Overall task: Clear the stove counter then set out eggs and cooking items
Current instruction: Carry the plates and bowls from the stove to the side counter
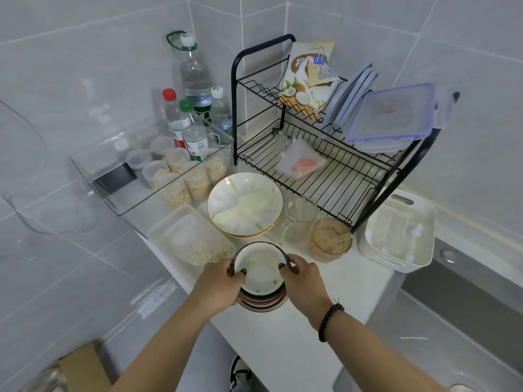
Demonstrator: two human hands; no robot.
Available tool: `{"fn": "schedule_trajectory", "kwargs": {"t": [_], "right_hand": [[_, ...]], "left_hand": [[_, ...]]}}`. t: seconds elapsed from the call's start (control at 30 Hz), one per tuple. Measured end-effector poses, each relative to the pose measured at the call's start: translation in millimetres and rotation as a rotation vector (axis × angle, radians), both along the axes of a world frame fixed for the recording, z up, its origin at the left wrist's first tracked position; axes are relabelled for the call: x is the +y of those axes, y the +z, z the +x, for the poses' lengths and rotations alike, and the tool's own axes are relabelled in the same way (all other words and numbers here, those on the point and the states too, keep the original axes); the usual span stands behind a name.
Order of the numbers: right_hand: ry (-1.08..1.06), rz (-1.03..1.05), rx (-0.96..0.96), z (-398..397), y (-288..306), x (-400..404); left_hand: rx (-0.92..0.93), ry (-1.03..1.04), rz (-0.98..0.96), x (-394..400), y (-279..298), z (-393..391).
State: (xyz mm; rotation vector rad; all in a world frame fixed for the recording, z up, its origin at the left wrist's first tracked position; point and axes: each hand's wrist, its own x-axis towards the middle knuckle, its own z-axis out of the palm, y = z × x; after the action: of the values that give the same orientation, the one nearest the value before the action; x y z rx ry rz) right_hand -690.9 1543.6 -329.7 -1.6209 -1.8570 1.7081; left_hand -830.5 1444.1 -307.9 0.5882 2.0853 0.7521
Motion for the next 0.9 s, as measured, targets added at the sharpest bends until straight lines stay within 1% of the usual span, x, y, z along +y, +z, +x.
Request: {"fn": "schedule_trajectory", "kwargs": {"t": [0.07,0.13,0.17,0.2,0.3,0.33,0.37,0.67,0.9], "right_hand": [[-0.035,-0.006,0.024,3,-1,-1],[-0.083,0.015,0.009,8,-4,-3],[-0.109,0.007,0.003,10,-5,-5],[-0.13,-0.033,0.011,11,-6,-6],[-0.222,-0.287,0.115,13,-7,-7],[-0.251,-0.374,0.164,13,-7,-7],[-0.269,-0.425,0.211,12,-6,-7],[-0.401,-0.406,0.285,7,-13,0],[-0.456,-0.404,0.3,4,-16,8]], "left_hand": [[0.059,0.0,-0.028,-3,-5,0],[0.132,0.025,-0.062,-6,-9,2],[0.125,0.06,-0.064,-8,-10,3],[0.071,0.097,-0.066,-9,-11,4],[-0.256,0.219,-0.06,-8,-12,9],[-0.31,0.244,-0.039,-7,-11,11],[-0.312,0.256,-0.016,-5,-10,11],[-0.269,0.249,0.077,18,-7,5],[-0.302,0.254,0.09,31,-12,-1]]}}
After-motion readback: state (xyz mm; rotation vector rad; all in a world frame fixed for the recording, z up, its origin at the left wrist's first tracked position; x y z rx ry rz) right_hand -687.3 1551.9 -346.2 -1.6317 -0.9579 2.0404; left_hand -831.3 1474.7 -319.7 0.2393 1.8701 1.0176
